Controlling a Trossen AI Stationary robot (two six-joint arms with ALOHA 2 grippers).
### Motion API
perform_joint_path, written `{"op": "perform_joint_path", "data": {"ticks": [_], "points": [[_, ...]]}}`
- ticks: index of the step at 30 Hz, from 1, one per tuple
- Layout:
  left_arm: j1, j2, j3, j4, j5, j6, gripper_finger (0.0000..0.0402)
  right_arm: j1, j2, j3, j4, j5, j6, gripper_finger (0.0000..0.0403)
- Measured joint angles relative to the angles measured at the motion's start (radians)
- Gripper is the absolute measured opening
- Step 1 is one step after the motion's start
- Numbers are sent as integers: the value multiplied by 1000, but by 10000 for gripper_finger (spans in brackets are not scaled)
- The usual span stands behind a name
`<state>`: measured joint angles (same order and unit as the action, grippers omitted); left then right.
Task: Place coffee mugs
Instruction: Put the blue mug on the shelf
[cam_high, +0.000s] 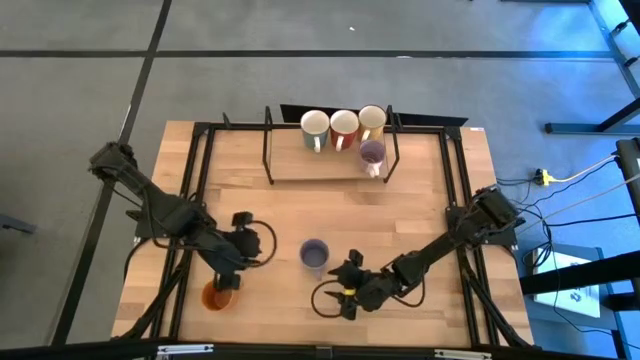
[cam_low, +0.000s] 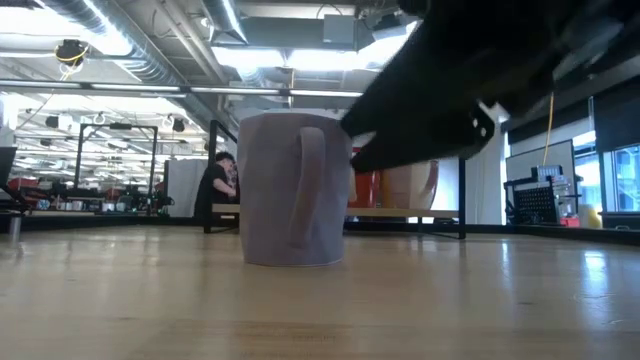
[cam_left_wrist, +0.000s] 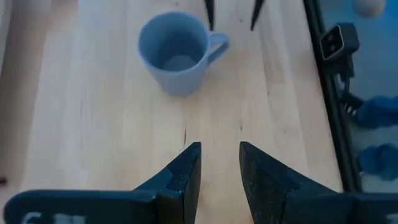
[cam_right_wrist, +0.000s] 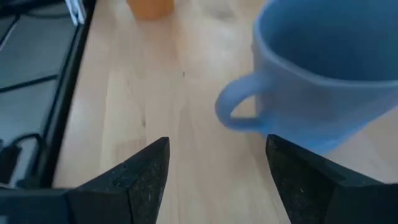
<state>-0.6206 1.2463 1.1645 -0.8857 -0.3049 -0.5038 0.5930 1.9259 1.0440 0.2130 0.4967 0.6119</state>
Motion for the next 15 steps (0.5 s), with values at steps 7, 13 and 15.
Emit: {"op": "perform_joint_path", "data": {"ticks": [7, 13, 15], "points": [[-9, -18, -18, 56, 2, -95, 103, -14, 84, 0, 192, 30, -94, 253], [-9, -12, -18, 61, 0, -100, 103, -36, 106, 0, 238, 31, -110, 253], [-9, -12, -18, 61, -4, -113, 103, -43, 106, 0, 268, 10, -150, 253]]}}
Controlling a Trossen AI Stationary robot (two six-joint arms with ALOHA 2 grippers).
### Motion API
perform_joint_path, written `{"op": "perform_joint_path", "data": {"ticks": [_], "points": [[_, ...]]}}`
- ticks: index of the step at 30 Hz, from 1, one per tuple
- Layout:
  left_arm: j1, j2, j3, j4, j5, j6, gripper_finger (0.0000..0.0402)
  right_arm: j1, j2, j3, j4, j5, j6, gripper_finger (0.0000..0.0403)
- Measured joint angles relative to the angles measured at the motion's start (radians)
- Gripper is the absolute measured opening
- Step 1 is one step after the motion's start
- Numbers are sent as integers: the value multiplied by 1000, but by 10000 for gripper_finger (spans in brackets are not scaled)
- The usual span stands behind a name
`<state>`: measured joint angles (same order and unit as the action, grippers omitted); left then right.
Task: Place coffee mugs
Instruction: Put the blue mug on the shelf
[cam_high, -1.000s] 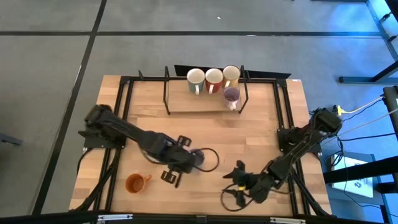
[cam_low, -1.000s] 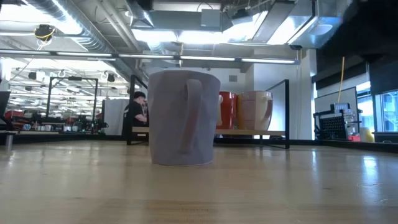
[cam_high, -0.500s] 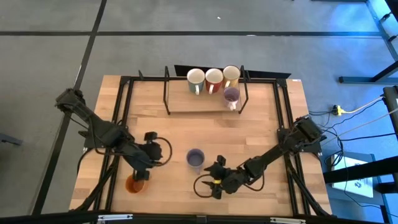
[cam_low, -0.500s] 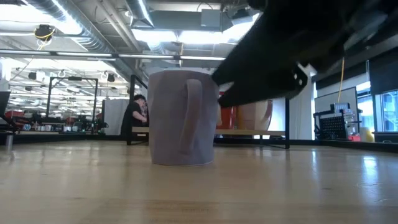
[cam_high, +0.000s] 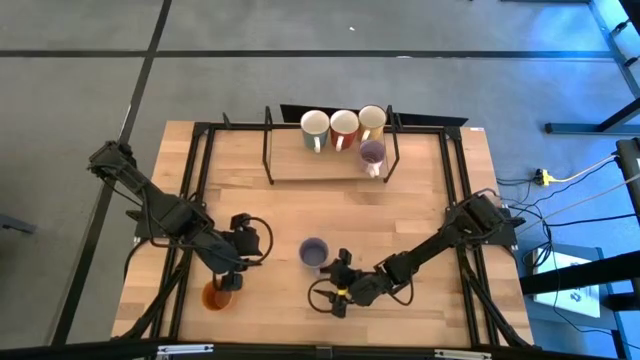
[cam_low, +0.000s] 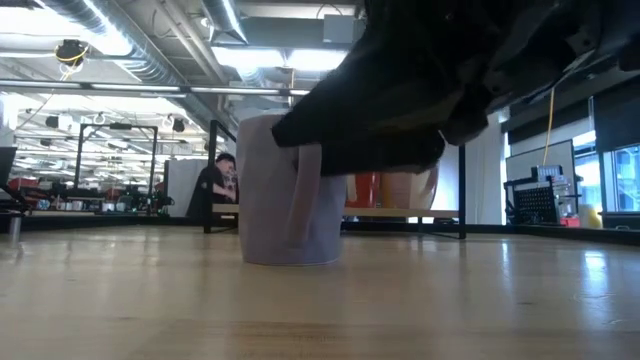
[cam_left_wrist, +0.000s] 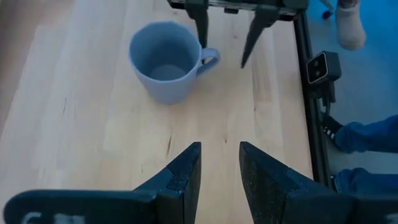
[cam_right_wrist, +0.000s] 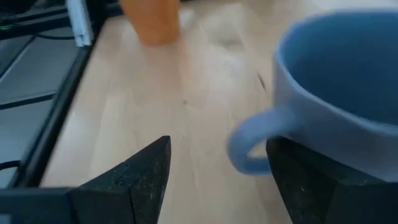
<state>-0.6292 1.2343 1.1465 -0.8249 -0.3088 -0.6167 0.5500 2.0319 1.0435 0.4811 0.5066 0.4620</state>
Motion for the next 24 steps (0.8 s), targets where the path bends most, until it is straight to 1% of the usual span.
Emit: {"op": "perform_joint_path", "data": {"ticks": [6, 9, 12, 16, 18, 20, 24], "points": [[0, 0, 0, 0, -4, -3, 103, -16, 14, 1, 37, -18, -30, 252], [0, 0, 0, -1, -4, -3, 103, -17, 27, 3, 51, -17, -38, 244], [0, 0, 0, -5, -4, -3, 103, -15, 35, 5, 50, -3, -48, 219], [0, 0, 0, -11, -8, -2, 103, -21, 57, 4, 77, 4, -44, 175], [0, 0, 0, -12, -18, -2, 103, -23, 77, 6, 134, 8, -44, 156], [0, 0, 0, -13, -20, -2, 103, -23, 83, 6, 151, 33, -48, 142], [0, 0, 1, -16, -22, 15, 103, -35, 84, 6, 161, 45, -51, 122]]}}
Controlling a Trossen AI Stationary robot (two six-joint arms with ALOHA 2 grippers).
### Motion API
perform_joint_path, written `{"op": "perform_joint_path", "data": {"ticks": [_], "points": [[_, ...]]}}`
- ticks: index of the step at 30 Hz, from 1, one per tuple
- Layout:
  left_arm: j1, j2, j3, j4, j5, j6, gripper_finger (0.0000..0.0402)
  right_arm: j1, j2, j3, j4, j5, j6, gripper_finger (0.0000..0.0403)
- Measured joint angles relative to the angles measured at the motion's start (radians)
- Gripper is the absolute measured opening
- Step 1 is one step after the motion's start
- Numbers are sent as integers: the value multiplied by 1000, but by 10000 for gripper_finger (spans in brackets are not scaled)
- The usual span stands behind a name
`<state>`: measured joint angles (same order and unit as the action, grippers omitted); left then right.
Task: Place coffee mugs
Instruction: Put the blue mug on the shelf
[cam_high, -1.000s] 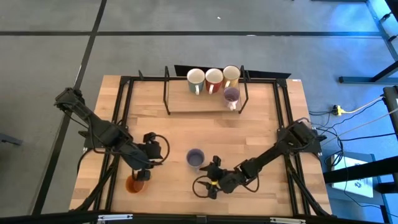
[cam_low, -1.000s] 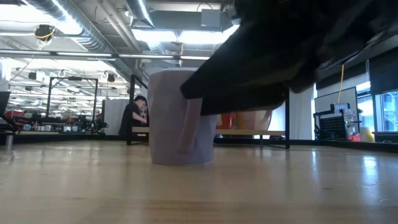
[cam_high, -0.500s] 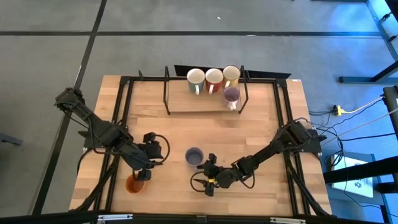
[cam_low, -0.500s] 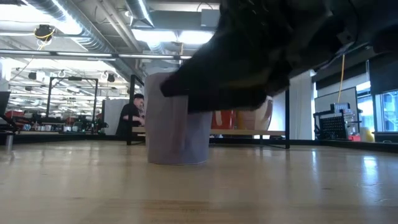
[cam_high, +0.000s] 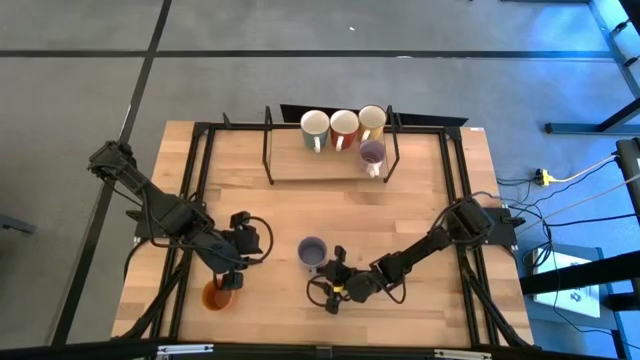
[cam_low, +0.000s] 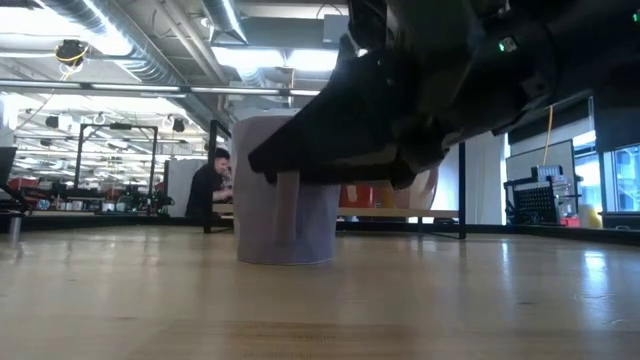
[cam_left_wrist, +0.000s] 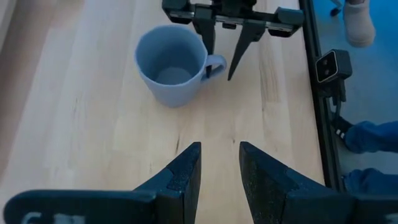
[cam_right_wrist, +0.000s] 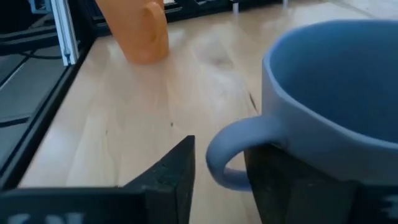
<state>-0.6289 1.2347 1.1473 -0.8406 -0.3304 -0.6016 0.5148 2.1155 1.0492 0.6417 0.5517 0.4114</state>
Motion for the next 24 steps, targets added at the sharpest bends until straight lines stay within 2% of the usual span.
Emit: {"op": "perform_joint_path", "data": {"ticks": [4, 8, 10, 16, 24], "points": [[0, 0, 0, 0, -10, 9, 103, -14, 0, 0, -14, -37, -1, 94], [0, 0, 0, 0, -16, 9, 103, -18, -4, 1, -27, -33, -53, 34], [0, 0, 0, -1, -19, 9, 103, -18, -6, 3, -20, -32, -103, 17], [0, 0, 0, -1, -25, 4, 103, -25, -20, 0, -46, -52, -165, 16], [6, 0, 0, -1, -27, 3, 103, -69, -123, -4, -183, -117, -236, 7]]}}
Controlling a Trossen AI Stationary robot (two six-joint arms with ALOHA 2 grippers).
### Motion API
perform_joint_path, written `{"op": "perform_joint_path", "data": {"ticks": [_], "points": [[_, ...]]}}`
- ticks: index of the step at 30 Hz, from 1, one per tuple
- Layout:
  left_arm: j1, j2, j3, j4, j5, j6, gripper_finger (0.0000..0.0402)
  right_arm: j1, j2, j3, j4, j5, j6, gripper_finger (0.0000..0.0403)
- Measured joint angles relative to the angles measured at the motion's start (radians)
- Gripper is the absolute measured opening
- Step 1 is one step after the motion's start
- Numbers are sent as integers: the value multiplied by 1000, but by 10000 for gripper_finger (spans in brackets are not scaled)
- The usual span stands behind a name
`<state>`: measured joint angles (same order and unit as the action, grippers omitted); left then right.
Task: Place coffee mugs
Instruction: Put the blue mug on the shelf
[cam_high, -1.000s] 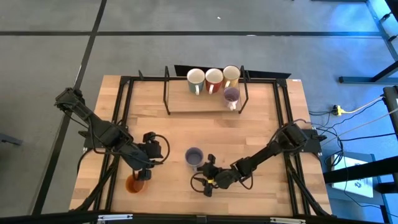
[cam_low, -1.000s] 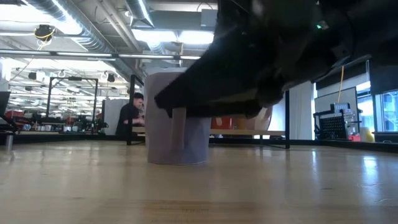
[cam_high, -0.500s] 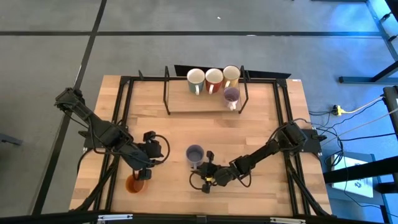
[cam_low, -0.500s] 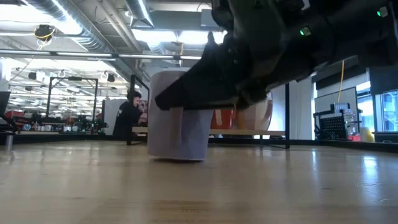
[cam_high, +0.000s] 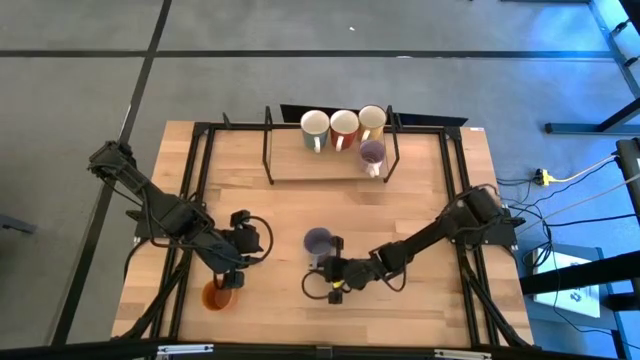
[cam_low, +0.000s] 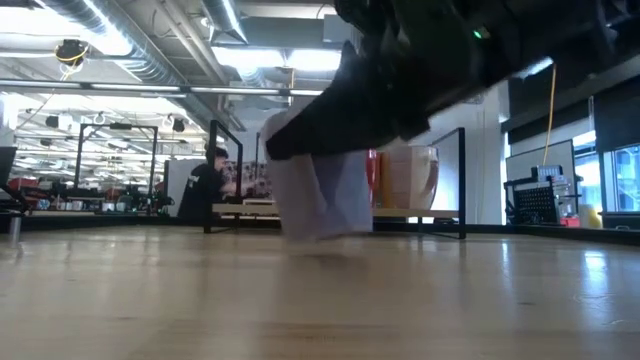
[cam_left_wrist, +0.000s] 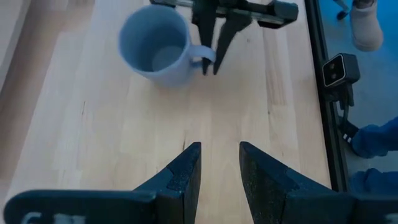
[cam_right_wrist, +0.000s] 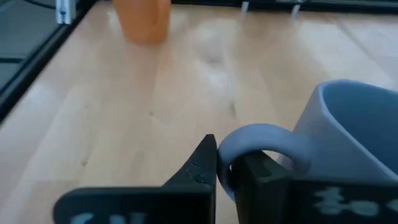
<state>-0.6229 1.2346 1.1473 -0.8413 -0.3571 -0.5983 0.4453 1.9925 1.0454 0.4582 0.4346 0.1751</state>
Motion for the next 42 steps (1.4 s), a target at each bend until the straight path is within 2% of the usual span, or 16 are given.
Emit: {"op": "perform_joint_path", "data": {"ticks": [7, 16, 21, 29, 42], "points": [[30, -43, 0, -3, -4, -14, 103, -85, -127, -24, -85, -18, -83, 7], [112, -207, 0, -45, -8, 163, 103, -266, -278, -154, -37, -55, -105, 7], [165, -278, 0, -48, -22, 237, 103, -365, -285, -167, -42, -113, -127, 7], [207, -306, 1, -49, -28, 243, 103, -493, -280, -166, -11, -166, -184, 7], [206, -305, 1, -37, -53, 243, 103, -586, -281, -217, -16, -220, -183, 7]]}}
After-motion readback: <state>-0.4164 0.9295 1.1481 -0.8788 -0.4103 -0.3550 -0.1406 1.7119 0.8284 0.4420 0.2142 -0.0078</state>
